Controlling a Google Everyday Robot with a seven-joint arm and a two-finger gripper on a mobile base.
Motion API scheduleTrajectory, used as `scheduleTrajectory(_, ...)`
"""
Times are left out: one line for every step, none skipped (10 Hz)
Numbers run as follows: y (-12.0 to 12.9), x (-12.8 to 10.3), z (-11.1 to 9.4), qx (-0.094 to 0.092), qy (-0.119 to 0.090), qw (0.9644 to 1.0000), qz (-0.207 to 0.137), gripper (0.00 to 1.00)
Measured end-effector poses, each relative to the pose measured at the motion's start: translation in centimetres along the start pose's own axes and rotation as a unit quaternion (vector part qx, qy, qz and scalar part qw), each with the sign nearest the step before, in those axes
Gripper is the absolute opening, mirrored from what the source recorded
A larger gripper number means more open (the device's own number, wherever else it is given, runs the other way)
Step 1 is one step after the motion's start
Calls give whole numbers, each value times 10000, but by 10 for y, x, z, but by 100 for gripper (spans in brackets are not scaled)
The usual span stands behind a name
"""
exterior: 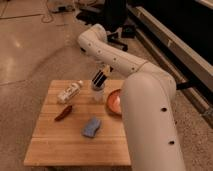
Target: Place the eraser in the ceramic cup
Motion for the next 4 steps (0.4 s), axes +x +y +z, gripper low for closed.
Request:
scheduleTrajectory(3,-2,15,-10,7,10000,3,58)
scheduleTrajectory(3,-4,19,-13,3,10000,6,50)
scheduleTrajectory(-1,-5,18,6,-32,10000,-3,39)
scheduleTrajectory(-2,-5,13,-7,-32,10000,-28,31)
